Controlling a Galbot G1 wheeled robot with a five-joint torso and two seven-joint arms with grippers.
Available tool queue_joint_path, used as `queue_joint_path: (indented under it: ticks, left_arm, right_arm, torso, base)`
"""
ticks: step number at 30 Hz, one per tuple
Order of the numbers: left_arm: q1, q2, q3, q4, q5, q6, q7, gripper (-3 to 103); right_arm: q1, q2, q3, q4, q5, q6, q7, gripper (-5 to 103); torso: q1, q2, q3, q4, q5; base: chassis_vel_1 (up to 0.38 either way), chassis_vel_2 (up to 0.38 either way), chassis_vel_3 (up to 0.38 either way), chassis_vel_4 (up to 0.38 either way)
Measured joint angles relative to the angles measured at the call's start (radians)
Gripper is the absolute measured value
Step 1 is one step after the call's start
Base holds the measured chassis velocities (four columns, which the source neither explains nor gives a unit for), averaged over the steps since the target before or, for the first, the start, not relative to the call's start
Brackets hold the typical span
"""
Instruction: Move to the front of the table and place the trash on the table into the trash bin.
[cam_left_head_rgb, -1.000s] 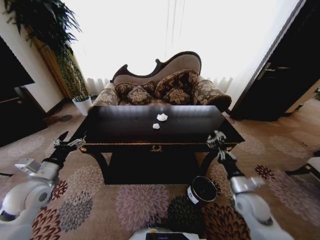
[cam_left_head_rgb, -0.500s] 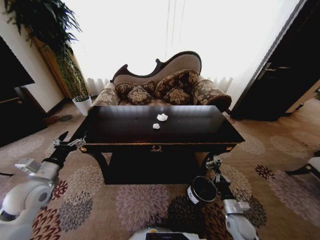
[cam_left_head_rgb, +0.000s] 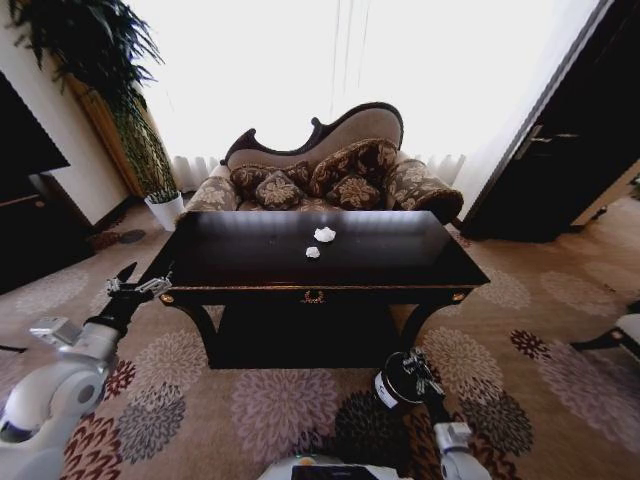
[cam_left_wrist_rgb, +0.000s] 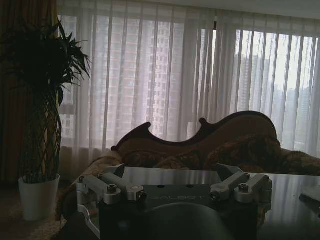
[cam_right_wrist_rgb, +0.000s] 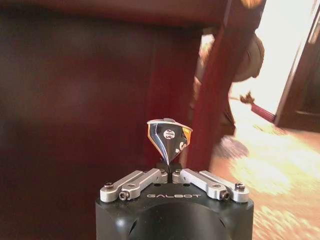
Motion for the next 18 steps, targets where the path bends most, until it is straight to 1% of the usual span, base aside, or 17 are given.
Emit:
queue_joint_path:
  ticks: [2,3,7,13,18]
  left_arm:
    - [0.000,0.000,0.000,0.000,0.000,0.000,0.000,100]
    - [0.000,0.000,0.000,0.000,0.000,0.000,0.000,100]
    - [0.000,0.000,0.000,0.000,0.000,0.000,0.000,100]
    - [0.000,0.000,0.000,0.000,0.000,0.000,0.000,100]
    - [0.000,0.000,0.000,0.000,0.000,0.000,0.000,100]
  right_arm:
    - [0.060,-0.017,-0.004,-0.100,-0.023,0.005,0.013,0]
    - [0.060,-0.017,-0.004,-0.100,-0.023,0.005,0.013,0]
    - [0.142,-0.032,-0.014,-0.203,-0.050,-0.002,0.030,0]
    - [0.209,-0.039,-0.021,-0.274,-0.064,-0.018,0.040,0]
    - [0.219,-0.055,-0.025,-0.303,-0.069,-0.026,0.041,0]
  torso:
    - [0.000,0.000,0.000,0.0003,-0.0005]
    - [0.000,0.000,0.000,0.0003,-0.0005]
    - [0.000,0.000,0.000,0.0001,-0.0003]
    - [0.000,0.000,0.000,0.0006,-0.0003]
    - [0.000,0.000,0.000,-0.0001,-0.0006]
  base:
    - [0.000,0.000,0.000,0.000]
    - [0.000,0.000,0.000,0.000]
    - [0.000,0.000,0.000,0.000]
    - [0.000,0.000,0.000,0.000]
    - [0.000,0.000,0.000,0.000]
